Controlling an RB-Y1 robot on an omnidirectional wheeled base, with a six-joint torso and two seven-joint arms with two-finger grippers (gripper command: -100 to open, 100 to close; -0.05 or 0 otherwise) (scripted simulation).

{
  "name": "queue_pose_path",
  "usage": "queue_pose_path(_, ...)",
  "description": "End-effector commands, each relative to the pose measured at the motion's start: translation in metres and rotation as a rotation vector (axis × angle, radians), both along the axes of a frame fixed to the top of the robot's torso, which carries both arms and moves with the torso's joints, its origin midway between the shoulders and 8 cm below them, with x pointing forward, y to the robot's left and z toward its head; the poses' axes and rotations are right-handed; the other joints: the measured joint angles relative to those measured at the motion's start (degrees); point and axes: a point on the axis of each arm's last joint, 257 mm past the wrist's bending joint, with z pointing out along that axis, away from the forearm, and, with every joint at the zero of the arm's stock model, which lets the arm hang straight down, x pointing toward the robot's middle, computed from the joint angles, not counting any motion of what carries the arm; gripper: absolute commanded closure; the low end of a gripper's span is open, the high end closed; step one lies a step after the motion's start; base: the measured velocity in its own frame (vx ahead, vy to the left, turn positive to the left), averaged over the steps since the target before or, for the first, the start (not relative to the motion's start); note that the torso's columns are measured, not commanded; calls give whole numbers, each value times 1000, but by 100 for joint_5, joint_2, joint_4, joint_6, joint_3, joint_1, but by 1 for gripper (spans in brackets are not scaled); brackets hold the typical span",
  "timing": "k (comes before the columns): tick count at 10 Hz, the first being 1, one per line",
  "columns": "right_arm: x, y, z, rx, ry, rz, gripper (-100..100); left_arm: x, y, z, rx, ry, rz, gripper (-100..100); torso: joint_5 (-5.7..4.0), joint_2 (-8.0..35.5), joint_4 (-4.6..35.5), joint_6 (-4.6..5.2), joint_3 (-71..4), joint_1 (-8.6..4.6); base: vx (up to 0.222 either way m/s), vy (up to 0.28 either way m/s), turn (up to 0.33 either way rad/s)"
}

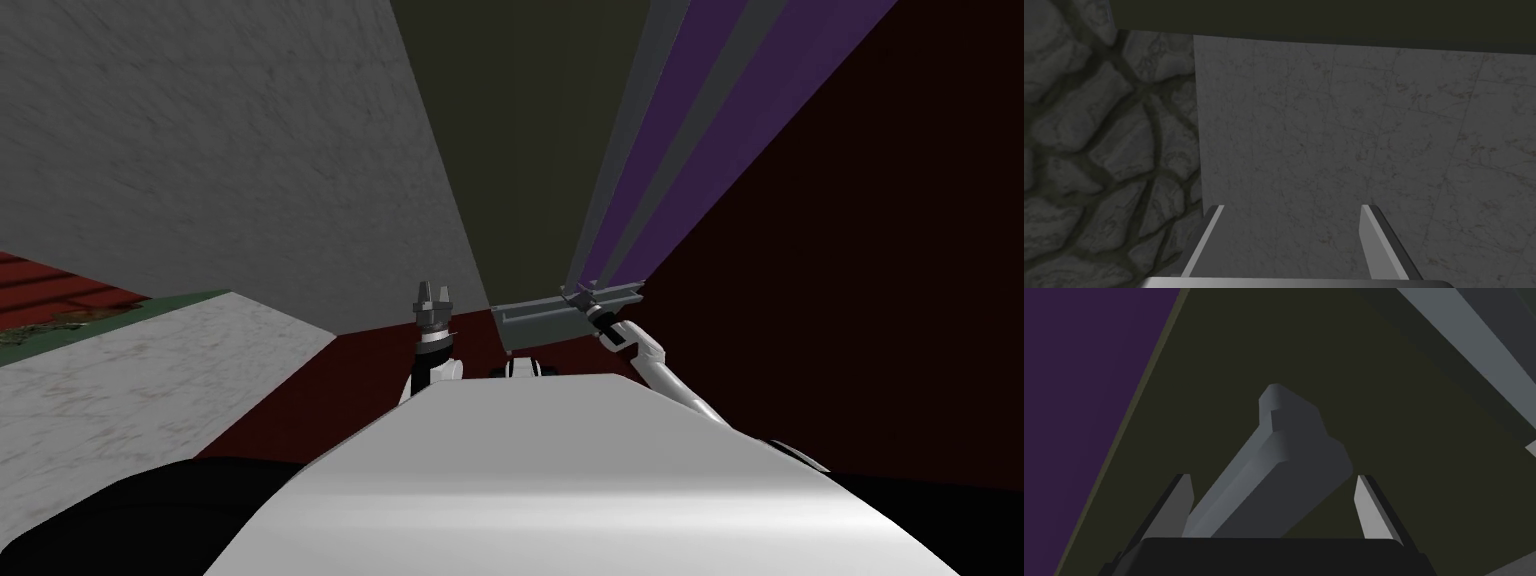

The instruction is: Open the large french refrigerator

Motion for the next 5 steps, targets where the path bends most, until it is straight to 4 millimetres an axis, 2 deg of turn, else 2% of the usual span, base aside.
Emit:
queue_pose_path(1,5,-20,-16,-138,20,-31,-100,0,0,0,0,0,0,0,1,2,4,-1,-1,-1,-21,57,-44)
queue_pose_path(5,10,-36,-28,-271,31,-49,-100,0,0,0,0,0,0,0,13,38,25,-13,21,30,-12,47,-16)
